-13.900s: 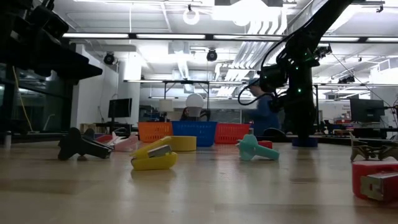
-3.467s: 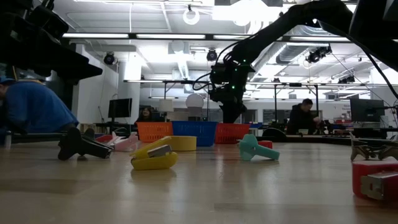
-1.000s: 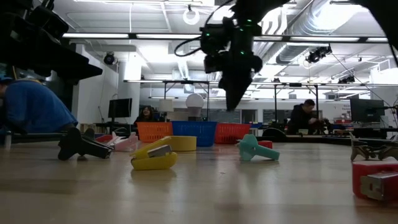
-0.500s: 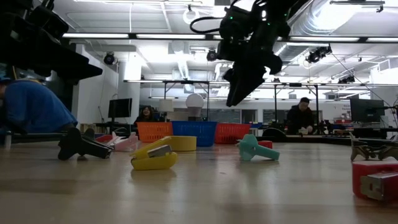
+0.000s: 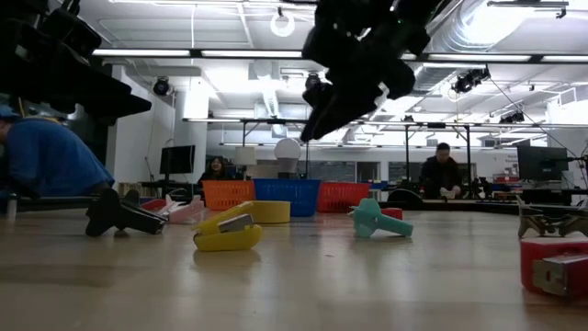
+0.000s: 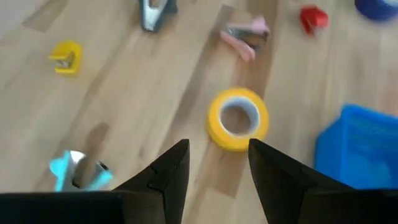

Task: Pick and place Stapler, Stapler remover, tape
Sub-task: Put the yellow tape into the red basket

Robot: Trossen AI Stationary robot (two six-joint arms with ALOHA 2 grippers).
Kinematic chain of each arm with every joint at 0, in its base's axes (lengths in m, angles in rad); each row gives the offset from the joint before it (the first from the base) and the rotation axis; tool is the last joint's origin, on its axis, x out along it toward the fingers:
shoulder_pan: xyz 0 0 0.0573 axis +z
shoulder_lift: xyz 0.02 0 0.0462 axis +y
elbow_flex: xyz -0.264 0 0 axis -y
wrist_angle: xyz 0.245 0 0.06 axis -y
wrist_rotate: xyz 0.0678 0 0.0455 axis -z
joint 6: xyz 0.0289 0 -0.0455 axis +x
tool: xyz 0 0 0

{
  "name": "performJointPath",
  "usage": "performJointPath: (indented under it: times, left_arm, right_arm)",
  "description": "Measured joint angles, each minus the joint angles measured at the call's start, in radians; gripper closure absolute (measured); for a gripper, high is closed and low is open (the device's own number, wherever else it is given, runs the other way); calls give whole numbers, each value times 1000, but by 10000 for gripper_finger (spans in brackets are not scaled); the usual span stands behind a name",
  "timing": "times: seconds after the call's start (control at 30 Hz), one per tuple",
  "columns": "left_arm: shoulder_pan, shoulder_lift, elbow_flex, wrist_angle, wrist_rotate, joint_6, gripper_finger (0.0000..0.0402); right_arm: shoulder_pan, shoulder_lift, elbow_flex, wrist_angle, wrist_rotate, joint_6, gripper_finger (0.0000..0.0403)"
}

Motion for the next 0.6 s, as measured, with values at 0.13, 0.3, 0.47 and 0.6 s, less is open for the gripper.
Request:
performJointPath:
  times: [0.13, 0.3, 0.47, 0.6]
  left_arm:
    - [0, 0, 0, 0, 0, 0, 156]
    - [0, 0, 0, 0, 0, 0, 156]
    - [0, 0, 0, 0, 0, 0, 156]
    - [0, 0, 0, 0, 0, 0, 156]
  right_arm:
    - [32, 35, 0, 61, 12, 0, 247]
    - [50, 96, 0, 141, 8, 0, 247]
    - [51, 99, 1, 166, 7, 4, 237]
    - [52, 107, 2, 165, 3, 16, 212]
